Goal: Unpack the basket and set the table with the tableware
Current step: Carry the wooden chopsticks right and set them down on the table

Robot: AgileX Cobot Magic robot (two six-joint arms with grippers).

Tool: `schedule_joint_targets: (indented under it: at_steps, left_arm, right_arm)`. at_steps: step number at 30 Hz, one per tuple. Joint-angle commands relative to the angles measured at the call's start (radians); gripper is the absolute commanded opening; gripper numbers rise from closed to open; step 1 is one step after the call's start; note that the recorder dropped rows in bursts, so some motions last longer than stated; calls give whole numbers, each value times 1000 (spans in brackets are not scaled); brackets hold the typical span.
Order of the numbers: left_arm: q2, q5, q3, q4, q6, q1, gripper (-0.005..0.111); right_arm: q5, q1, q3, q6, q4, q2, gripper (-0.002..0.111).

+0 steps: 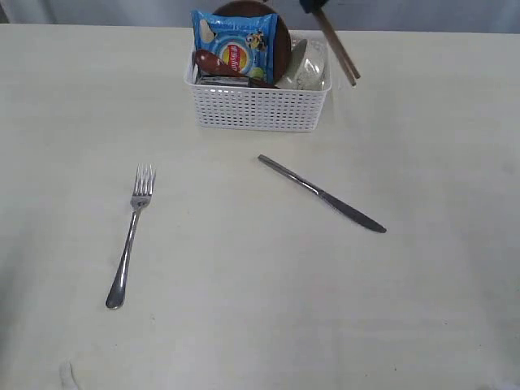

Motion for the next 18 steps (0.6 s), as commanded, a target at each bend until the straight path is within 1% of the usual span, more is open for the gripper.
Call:
schedule_joint_targets:
  at_steps: [1,3,5,7,12,16,18]
  left_arm:
    - [-2,-1,2,-1,-2,-5,0]
    - [-2,-1,2,-1,-2,-5,0]
    - [-2,-1,2,-1,-2,-5,0]
    - [-2,-1,2,-1,-2,-5,0]
    - [-2,-1,2,-1,-2,-5,0]
    - [-2,-1,2,-1,-2,-5,0]
    - [-2,-1,2,-1,-2,-5,0]
  right_arm:
    - [106,-104,1,79,1,-25,0]
    - [106,-151,18,81,38,-30,0]
    - [106,-198,72,81,97,-42,0]
    - [106,-244,142,81,133,-49,0]
    - [106,-327,329,78,152,-55,0]
    - [-19,-365,493,43,222,-58,0]
    - [-85,-365,570,40,234,-58,0]
